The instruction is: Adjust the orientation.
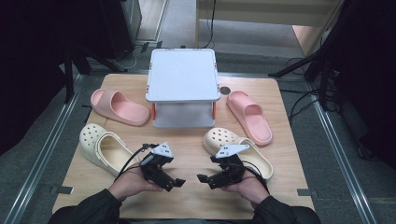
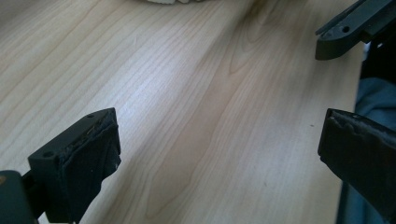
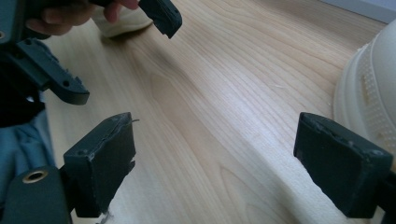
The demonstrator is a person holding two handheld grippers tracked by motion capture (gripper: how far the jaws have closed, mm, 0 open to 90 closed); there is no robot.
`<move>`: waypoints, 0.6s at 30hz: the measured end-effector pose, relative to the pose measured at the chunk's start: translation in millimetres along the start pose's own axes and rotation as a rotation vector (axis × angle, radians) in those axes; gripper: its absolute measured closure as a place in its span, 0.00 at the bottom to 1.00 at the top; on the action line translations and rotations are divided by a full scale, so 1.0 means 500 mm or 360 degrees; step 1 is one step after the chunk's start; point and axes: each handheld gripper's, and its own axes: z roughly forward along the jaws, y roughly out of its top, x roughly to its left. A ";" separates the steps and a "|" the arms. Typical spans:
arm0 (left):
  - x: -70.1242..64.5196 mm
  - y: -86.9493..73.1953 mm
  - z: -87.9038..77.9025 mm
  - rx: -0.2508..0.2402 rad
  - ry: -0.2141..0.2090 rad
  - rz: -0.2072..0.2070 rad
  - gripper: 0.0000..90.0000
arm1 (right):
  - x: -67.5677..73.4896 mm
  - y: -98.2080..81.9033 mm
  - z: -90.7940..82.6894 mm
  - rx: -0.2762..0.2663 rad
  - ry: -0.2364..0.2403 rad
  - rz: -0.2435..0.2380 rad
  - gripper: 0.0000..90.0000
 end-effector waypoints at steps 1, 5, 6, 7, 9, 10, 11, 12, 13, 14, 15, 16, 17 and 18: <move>-0.001 -0.001 -0.003 -0.0008 0.0029 0.0030 0.02 | 0.001 0.001 -0.003 -0.0019 0.0005 0.0007 0.14; 0.000 0.005 -0.016 -0.0034 0.0089 0.0097 0.19 | 0.004 0.005 -0.017 -0.0095 -0.0040 0.0002 0.17; 0.002 0.008 -0.019 -0.0047 0.0096 0.0101 0.28 | 0.005 0.005 -0.026 -0.0100 -0.0066 0.0040 0.27; 0.004 0.009 -0.021 -0.0074 0.0102 0.0092 0.28 | 0.005 0.005 -0.026 -0.0100 -0.0066 0.0040 0.27; 0.010 0.012 -0.026 -0.0117 0.0061 0.0092 0.39 | 0.005 0.004 -0.035 -0.0098 -0.0059 0.0046 0.36; 0.012 0.014 -0.030 -0.0174 0.0055 0.0077 0.46 | 0.010 0.005 -0.041 -0.0115 -0.0078 0.0011 0.43; 0.012 0.014 -0.030 -0.0174 0.0055 0.0077 0.50 | 0.010 0.005 -0.041 -0.0115 -0.0078 0.0011 0.43; 0.013 0.014 -0.031 -0.0201 0.0068 0.0093 0.50 | 0.012 0.005 -0.044 -0.0116 -0.0086 -0.0003 0.45; 0.013 0.013 -0.032 -0.0222 0.0099 0.0109 0.51 | 0.014 0.005 -0.046 -0.0113 -0.0098 -0.0010 0.45; 0.016 0.011 -0.030 -0.0228 0.0110 0.0108 0.53 | 0.016 0.003 -0.049 -0.0118 -0.0086 -0.0026 0.49; 0.016 0.011 -0.030 -0.0228 0.0110 0.0108 0.53 | 0.016 0.003 -0.049 -0.0118 -0.0086 -0.0026 0.49; 0.018 0.009 -0.029 -0.0214 0.0103 0.0111 0.53 | 0.017 0.004 -0.051 -0.0125 -0.0093 -0.0029 0.50; 0.019 0.007 -0.025 -0.0202 0.0105 0.0121 0.53 | 0.017 0.004 -0.051 -0.0125 -0.0093 -0.0029 0.50; 0.021 0.005 -0.022 -0.0170 0.0114 0.0143 0.52 | 0.017 0.004 -0.051 -0.0129 -0.0093 -0.0027 0.50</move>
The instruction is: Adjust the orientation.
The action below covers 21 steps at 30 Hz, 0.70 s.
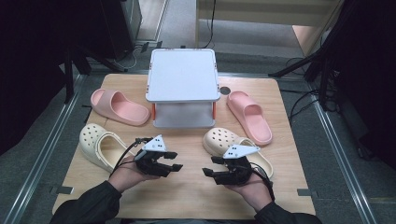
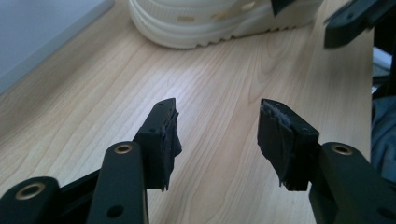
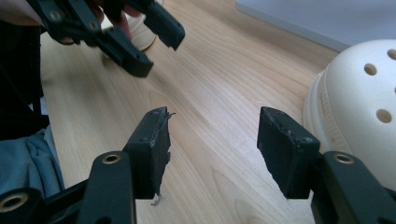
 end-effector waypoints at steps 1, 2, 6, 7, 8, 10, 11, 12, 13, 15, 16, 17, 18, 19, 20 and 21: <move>0.000 -0.002 0.003 0.0021 0.0008 0.0012 0.48 | -0.001 0.001 0.000 -0.0004 -0.0002 0.0000 0.50; 0.003 -0.002 0.003 0.0039 -0.0007 -0.0001 0.47 | -0.001 0.001 0.001 0.0001 0.0000 0.0001 0.50; 0.009 0.004 -0.001 0.0055 0.0002 -0.0050 0.39 | -0.001 0.001 0.004 0.0020 -0.0008 -0.0012 0.47; 0.010 0.004 -0.002 0.0043 0.0003 -0.0068 0.38 | -0.001 0.001 0.005 0.0032 -0.0011 -0.0015 0.47; 0.012 0.004 -0.004 0.0038 0.0001 -0.0078 0.38 | -0.001 0.001 0.005 0.0035 -0.0018 -0.0019 0.47; 0.015 0.005 -0.009 0.0029 -0.0005 -0.0101 0.42 | -0.001 0.002 0.006 0.0027 0.0003 -0.0019 0.49; 0.016 0.005 -0.011 0.0031 -0.0003 -0.0120 0.42 | -0.001 0.002 0.006 0.0027 0.0003 -0.0019 0.49; 0.016 0.006 -0.013 0.0035 0.0007 -0.0146 0.41 | 0.000 0.003 0.006 0.0028 0.0010 -0.0032 0.49; 0.018 0.007 -0.014 0.0048 0.0014 -0.0163 0.39 | 0.000 0.004 0.008 0.0022 0.0013 -0.0051 0.49; 0.020 0.007 -0.020 0.0057 0.0015 -0.0178 0.40 | 0.002 0.006 0.011 0.0033 0.0007 -0.0083 0.49; 0.021 0.006 -0.028 0.0045 0.0019 -0.0197 0.40 | 0.003 0.009 0.014 0.0031 0.0017 -0.0100 0.49; 0.021 0.006 -0.028 0.0045 0.0019 -0.0197 0.41 | 0.003 0.009 0.014 0.0031 0.0017 -0.0100 0.49; 0.022 0.005 -0.033 0.0039 0.0032 -0.0190 0.41 | 0.003 0.011 0.016 0.0030 0.0022 -0.0109 0.49; 0.021 0.004 -0.038 0.0031 0.0031 -0.0193 0.45 | 0.003 0.012 0.017 0.0036 0.0023 -0.0111 0.49; 0.021 0.002 -0.044 0.0026 0.0030 -0.0211 0.49 | 0.003 0.014 0.019 0.0041 0.0029 -0.0111 0.49; 0.022 0.000 -0.049 0.0023 0.0026 -0.0222 0.52 | 0.002 0.015 0.021 0.0047 0.0030 -0.0118 0.49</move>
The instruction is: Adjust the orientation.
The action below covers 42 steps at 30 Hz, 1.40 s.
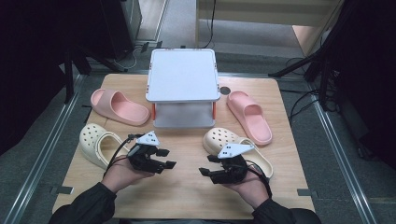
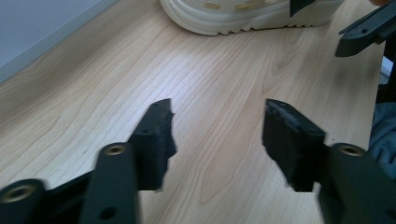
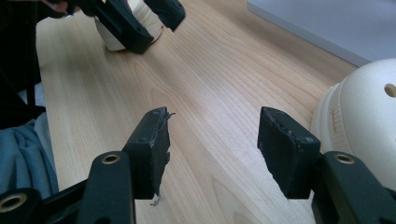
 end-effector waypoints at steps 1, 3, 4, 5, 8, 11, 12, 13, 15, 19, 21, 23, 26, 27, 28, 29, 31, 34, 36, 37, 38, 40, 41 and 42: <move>0.000 -0.003 -0.005 -0.0002 0.0001 -0.0006 0.53 | 0.000 0.002 0.002 0.0004 0.0001 -0.0002 0.49; 0.001 -0.009 -0.012 0.0003 0.0017 -0.0013 0.56 | -0.001 0.006 0.006 0.0014 0.0012 -0.0005 0.49; 0.001 -0.012 -0.015 0.0003 0.0028 -0.0020 0.57 | -0.001 0.008 0.008 0.0021 0.0018 0.0000 0.49; 0.002 -0.017 -0.023 -0.0002 0.0036 -0.0033 0.60 | -0.001 0.012 0.012 0.0035 0.0026 -0.0014 0.48; 0.000 -0.019 -0.033 -0.0030 0.0018 -0.0016 0.63 | -0.001 0.016 0.016 0.0037 0.0035 -0.0041 0.47; -0.001 -0.024 -0.052 -0.0065 0.0066 -0.0007 0.64 | -0.001 0.023 0.025 0.0047 0.0064 -0.0072 0.47; -0.001 -0.024 -0.052 -0.0065 0.0066 -0.0007 0.64 | -0.001 0.023 0.025 0.0047 0.0064 -0.0072 0.47; 0.001 -0.026 -0.058 -0.0066 0.0086 -0.0011 0.64 | -0.001 0.025 0.026 0.0050 0.0067 -0.0076 0.47; 0.003 -0.031 -0.067 -0.0061 0.0130 -0.0038 0.58 | -0.001 0.031 0.034 0.0074 0.0085 -0.0090 0.47; 0.011 -0.040 -0.089 -0.0056 0.0198 -0.0101 0.61 | -0.001 0.039 0.045 0.0093 0.0109 -0.0095 0.47; 0.018 -0.044 -0.103 -0.0074 0.0216 -0.0132 0.62 | -0.001 0.041 0.048 0.0100 0.0116 -0.0105 0.47; 0.029 -0.052 -0.125 -0.0110 0.0253 -0.0190 0.62 | 0.000 0.045 0.053 0.0113 0.0133 -0.0105 0.47; 0.039 -0.057 -0.140 -0.0114 0.0269 -0.0249 0.63 | 0.000 0.047 0.056 0.0116 0.0148 -0.0102 0.48; 0.048 -0.060 -0.155 -0.0103 0.0287 -0.0314 0.64 | 0.000 0.048 0.057 0.0119 0.0158 -0.0098 0.49; 0.048 -0.060 -0.155 -0.0103 0.0287 -0.0314 0.63 | 0.000 0.048 0.057 0.0119 0.0158 -0.0098 0.49; 0.055 -0.064 -0.171 -0.0108 0.0306 -0.0346 0.63 | 0.000 0.049 0.059 0.0118 0.0168 -0.0104 0.49; 0.062 -0.067 -0.186 -0.0116 0.0334 -0.0353 0.63 | 0.001 0.048 0.059 0.0124 0.0171 -0.0099 0.49; 0.068 -0.068 -0.198 -0.0117 0.0364 -0.0361 0.63 | 0.001 0.048 0.060 0.0127 0.0170 -0.0093 0.49; 0.074 -0.069 -0.211 -0.0118 0.0377 -0.0379 0.62 | 0.001 0.047 0.061 0.0125 0.0173 -0.0086 0.49; 0.076 -0.070 -0.217 -0.0125 0.0387 -0.0389 0.61 | 0.000 0.047 0.060 0.0125 0.0174 -0.0080 0.49; 0.079 -0.071 -0.223 -0.0124 0.0394 -0.0395 0.61 | 0.000 0.047 0.061 0.0123 0.0175 -0.0076 0.49; 0.085 -0.073 -0.233 -0.0123 0.0417 -0.0410 0.60 | -0.001 0.046 0.060 0.0122 0.0172 -0.0067 0.49; 0.089 -0.074 -0.238 -0.0130 0.0426 -0.0429 0.60 | -0.002 0.045 0.059 0.0116 0.0170 -0.0063 0.49; 0.093 -0.076 -0.243 -0.0133 0.0438 -0.0445 0.60 | -0.002 0.045 0.059 0.0116 0.0170 -0.0063 0.49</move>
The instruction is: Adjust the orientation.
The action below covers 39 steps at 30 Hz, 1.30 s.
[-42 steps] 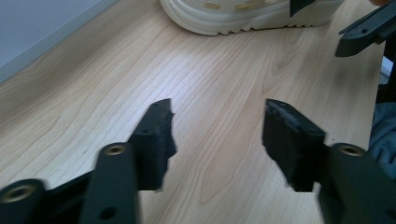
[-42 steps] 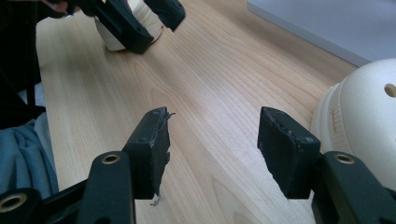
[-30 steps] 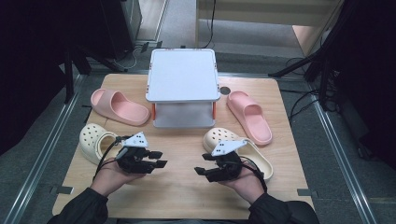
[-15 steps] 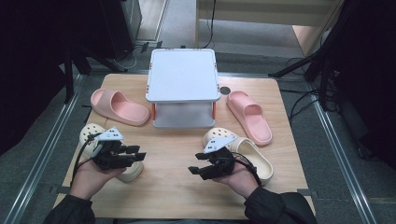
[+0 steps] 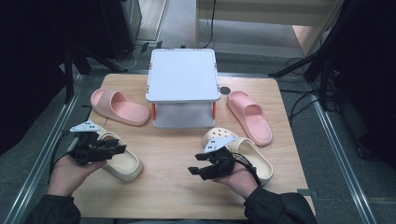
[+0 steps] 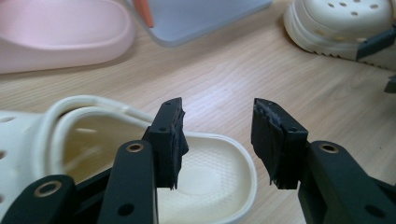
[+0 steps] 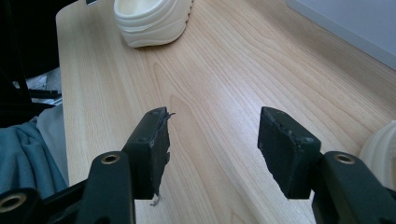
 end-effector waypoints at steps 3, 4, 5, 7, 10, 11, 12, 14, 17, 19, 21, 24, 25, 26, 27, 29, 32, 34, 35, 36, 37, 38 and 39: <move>0.019 0.000 -0.013 -0.0010 0.0050 -0.0028 0.58 | -0.001 -0.002 -0.001 0.0007 -0.0003 0.0023 0.49; 0.027 0.000 -0.017 -0.0015 0.0061 -0.0035 0.58 | -0.001 -0.002 -0.001 0.0007 -0.0003 0.0023 0.49; 0.041 0.000 -0.022 -0.0028 0.0072 -0.0061 0.57 | -0.001 -0.003 -0.001 0.0001 -0.0003 0.0012 0.49; 0.046 0.000 -0.024 -0.0034 0.0087 -0.0060 0.56 | -0.001 -0.004 -0.002 0.0002 -0.0004 0.0017 0.49; 0.061 0.000 -0.025 -0.0038 0.0115 -0.0057 0.55 | -0.001 -0.007 -0.004 0.0003 -0.0013 0.0026 0.49; 0.067 0.000 -0.025 -0.0033 0.0118 -0.0056 0.55 | -0.001 -0.008 -0.004 0.0005 -0.0018 0.0027 0.49; 0.071 0.000 -0.023 -0.0032 0.0132 -0.0066 0.55 | -0.001 -0.009 -0.006 0.0004 -0.0022 0.0032 0.49; 0.080 -0.001 -0.018 -0.0017 0.0155 -0.0072 0.55 | -0.002 -0.011 -0.008 -0.0004 -0.0024 0.0041 0.49; 0.096 0.000 -0.016 -0.0046 0.0140 -0.0097 0.56 | -0.001 -0.015 -0.010 -0.0003 -0.0034 0.0059 0.49; 0.099 0.001 -0.014 -0.0031 0.0164 -0.0101 0.54 | -0.002 -0.016 -0.011 -0.0006 -0.0033 0.0057 0.49; 0.110 -0.002 -0.006 0.0029 0.0189 -0.0102 0.54 | -0.002 -0.020 -0.014 -0.0006 -0.0039 0.0061 0.49; 0.114 -0.004 0.001 0.0048 0.0221 -0.0086 0.55 | -0.001 -0.022 -0.017 -0.0003 -0.0052 0.0077 0.49; 0.115 -0.004 0.006 0.0054 0.0235 -0.0088 0.55 | -0.001 -0.024 -0.020 -0.0004 -0.0058 0.0090 0.49; 0.118 -0.005 0.009 0.0063 0.0238 -0.0081 0.55 | -0.001 -0.024 -0.020 -0.0004 -0.0058 0.0090 0.49; 0.120 -0.006 0.012 0.0063 0.0237 -0.0070 0.55 | -0.001 -0.025 -0.021 -0.0005 -0.0061 0.0091 0.49; 0.122 -0.008 0.021 0.0080 0.0252 -0.0056 0.56 | -0.002 -0.027 -0.024 -0.0012 -0.0080 0.0102 0.49; 0.122 -0.007 0.022 0.0089 0.0265 -0.0057 0.56 | -0.002 -0.029 -0.026 -0.0020 -0.0086 0.0108 0.49; 0.121 -0.007 0.026 0.0092 0.0287 -0.0039 0.57 | -0.003 -0.030 -0.027 -0.0020 -0.0089 0.0115 0.49; 0.119 -0.008 0.027 0.0097 0.0306 -0.0020 0.60 | -0.002 -0.030 -0.028 -0.0017 -0.0091 0.0116 0.49; 0.117 -0.010 0.028 0.0097 0.0336 0.0000 0.62 | -0.002 -0.030 -0.028 -0.0017 -0.0091 0.0116 0.49; 0.117 -0.010 0.028 0.0097 0.0336 0.0000 0.66 | -0.002 -0.030 -0.028 -0.0017 -0.0091 0.0116 0.49; 0.116 -0.011 0.028 0.0098 0.0349 0.0018 0.66 | -0.002 -0.030 -0.028 -0.0018 -0.0090 0.0115 0.49; 0.117 -0.013 0.028 0.0095 0.0357 0.0040 0.68 | -0.002 -0.030 -0.028 -0.0017 -0.0088 0.0114 0.48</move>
